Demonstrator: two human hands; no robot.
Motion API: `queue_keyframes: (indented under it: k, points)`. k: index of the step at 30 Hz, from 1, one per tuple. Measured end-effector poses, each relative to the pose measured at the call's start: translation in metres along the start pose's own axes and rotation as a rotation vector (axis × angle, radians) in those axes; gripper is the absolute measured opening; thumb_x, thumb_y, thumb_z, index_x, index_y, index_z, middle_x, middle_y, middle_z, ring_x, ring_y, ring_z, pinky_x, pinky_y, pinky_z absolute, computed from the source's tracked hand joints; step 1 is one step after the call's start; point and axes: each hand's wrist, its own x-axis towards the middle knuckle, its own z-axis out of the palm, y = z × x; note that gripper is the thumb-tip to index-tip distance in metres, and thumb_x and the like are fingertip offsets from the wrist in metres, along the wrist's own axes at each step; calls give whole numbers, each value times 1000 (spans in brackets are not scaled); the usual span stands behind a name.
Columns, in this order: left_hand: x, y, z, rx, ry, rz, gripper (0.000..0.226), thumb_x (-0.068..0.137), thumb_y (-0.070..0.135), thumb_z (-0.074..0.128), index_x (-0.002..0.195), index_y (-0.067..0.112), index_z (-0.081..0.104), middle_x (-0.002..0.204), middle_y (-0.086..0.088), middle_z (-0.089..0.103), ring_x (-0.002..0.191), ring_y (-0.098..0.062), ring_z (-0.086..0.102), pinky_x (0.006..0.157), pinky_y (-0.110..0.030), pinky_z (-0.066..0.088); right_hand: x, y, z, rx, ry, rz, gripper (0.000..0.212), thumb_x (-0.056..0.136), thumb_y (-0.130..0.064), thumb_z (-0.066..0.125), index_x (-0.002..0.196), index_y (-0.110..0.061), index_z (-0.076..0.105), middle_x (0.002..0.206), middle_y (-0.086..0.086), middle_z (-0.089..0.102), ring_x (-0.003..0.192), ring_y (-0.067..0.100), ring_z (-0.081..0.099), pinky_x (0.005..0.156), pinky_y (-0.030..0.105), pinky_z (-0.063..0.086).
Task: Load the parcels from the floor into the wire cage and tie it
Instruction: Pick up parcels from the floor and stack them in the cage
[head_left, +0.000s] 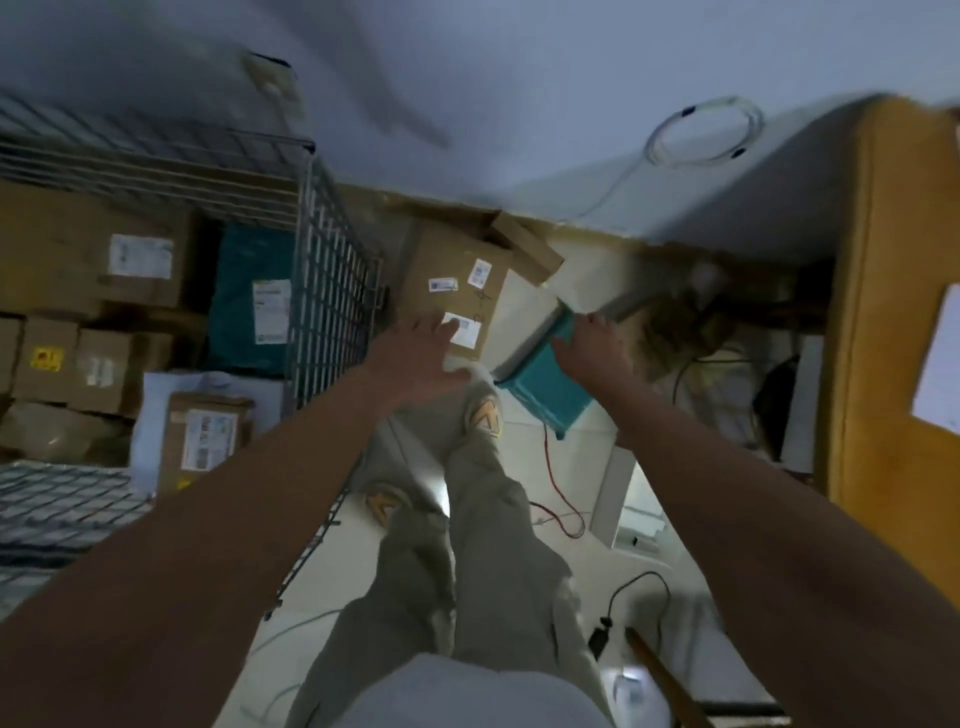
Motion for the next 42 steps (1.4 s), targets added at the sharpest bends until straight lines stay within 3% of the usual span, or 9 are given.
queue_keyframes:
  k: [6,11,15,21,28,32,35,39,42]
  points:
    - [41,13,47,-190,-141,-199,84,100,63,45,162,14,18,169,-10,17,155,-30,16,121,-48,22,51,74,56,173,-207,149,72,82,-56,39,135,-8,50,130,16,57,118,34,57,96,54,52]
    - [82,-10,65,-334,-182,-320,84,100,58,49,163,14,15,169,-12,18,152,-33,25,119,-44,31,73,63,75,212,-331,132,39,97,-40,46,119,-9,55,117,15,61,102,30,60,92,50,52]
    - [145,-51,91,-448,-143,-459,78,97,57,49,158,13,28,154,-19,42,135,-37,48,109,-47,45,116,49,115,268,-364,109,46,102,-36,47,134,-3,52,134,20,57,119,36,56,100,42,44]
    - [261,-140,149,-376,-166,-352,56,99,48,54,144,15,54,140,-13,57,124,-32,58,101,-39,49,231,32,219,339,-505,76,52,102,-40,50,144,-10,48,142,14,56,125,34,56,100,36,44]
    - [416,-220,229,-641,253,-590,37,102,36,48,134,19,50,128,-12,63,112,-32,63,94,-43,52,385,-9,310,858,-309,401,68,103,-45,45,158,-11,24,155,12,41,137,32,45,105,35,39]
    - [445,-224,254,-839,282,-755,41,102,35,44,141,21,48,135,-9,58,118,-27,56,91,-31,40,389,-38,346,1189,-280,501,68,93,-50,57,151,-23,32,118,1,62,98,23,67,84,41,60]
    - [413,-209,244,-868,329,-759,46,99,37,46,143,24,47,137,-5,59,118,-26,57,91,-30,40,355,-34,336,1297,-269,556,70,90,-52,64,149,-31,32,112,-3,61,92,22,70,84,46,61]
    - [332,-153,203,-940,349,-688,35,93,36,49,124,21,51,116,-3,61,102,-23,59,78,-31,46,281,-7,266,1213,-260,547,89,73,-67,66,150,-35,35,134,0,58,108,26,66,93,51,57]
    - [259,-97,147,-1046,340,-673,31,86,45,49,111,29,54,109,-2,63,97,-23,61,83,-38,51,213,12,170,1144,-198,500,74,84,-59,65,149,-33,40,135,0,59,107,23,67,95,48,56]
